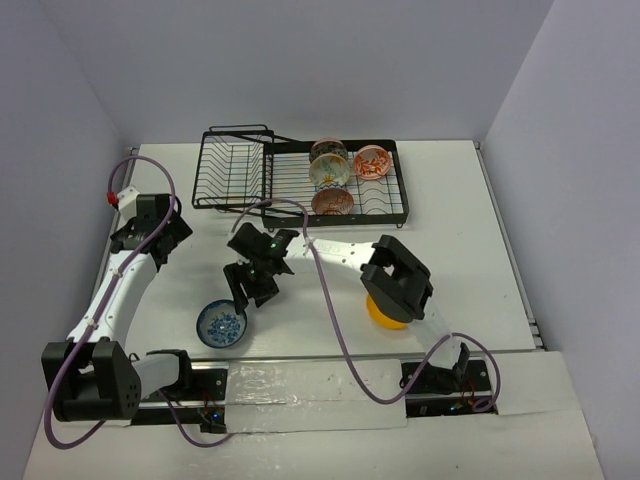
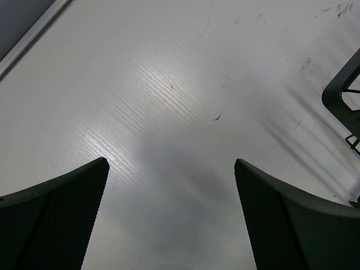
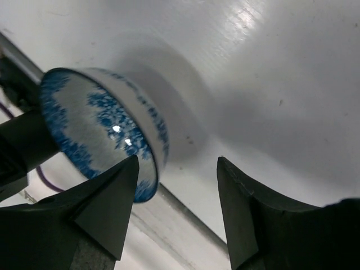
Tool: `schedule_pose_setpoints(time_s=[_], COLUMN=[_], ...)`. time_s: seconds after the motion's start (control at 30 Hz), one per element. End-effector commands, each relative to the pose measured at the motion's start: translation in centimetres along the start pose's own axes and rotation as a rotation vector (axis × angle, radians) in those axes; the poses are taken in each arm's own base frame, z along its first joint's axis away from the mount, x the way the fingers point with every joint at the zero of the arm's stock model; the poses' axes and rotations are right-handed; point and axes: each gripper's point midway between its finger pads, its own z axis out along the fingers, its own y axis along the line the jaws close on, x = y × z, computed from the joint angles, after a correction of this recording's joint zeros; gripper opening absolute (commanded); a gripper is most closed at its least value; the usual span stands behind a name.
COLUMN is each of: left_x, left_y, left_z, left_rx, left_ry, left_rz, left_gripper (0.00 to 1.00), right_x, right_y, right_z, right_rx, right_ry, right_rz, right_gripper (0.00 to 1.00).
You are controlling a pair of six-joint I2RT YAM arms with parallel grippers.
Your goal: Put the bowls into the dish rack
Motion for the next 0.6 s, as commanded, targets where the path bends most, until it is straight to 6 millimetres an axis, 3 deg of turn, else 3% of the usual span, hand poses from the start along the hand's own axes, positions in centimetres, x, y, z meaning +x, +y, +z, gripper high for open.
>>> schedule_pose_setpoints(time_s=[0.0, 0.07, 0.27, 0.4, 0.57], left_x=[-1.6, -1.5, -1.5, -1.5, -1.5], left_y=[-0.7, -0.8, -0.9, -1.1, -1.4], left_z=[-0.5, -0.4, -0.5, -0.5, -0.6], left_rx=[0.016, 0.018, 0.028, 0.039, 0.056], left_ry=[-0.041, -0.034, -0.035, -0.032, -0.029], left_rz=[-0.023, -0.018, -0.016, -0.012, -0.010], left_gripper=[0.99, 0.99, 0.99, 0.99, 0.99], right_x=[-1.2, -1.5, -1.3, -1.3, -1.1], right_y=[0.6, 0.9, 0.7, 0.7, 0.4], right_z=[0.3, 0.4, 1.2, 0.9, 1.0], right_rx=[-0.004, -0.014, -0.015, -0.010, -0.006], right_ry=[-0.014, -0.014, 0.005, 0.000, 0.009], right_rz=[0.011, 0.013, 0.026, 0.020, 0.020], right_gripper=[0.64, 0.63, 0.44, 0.16, 0.01])
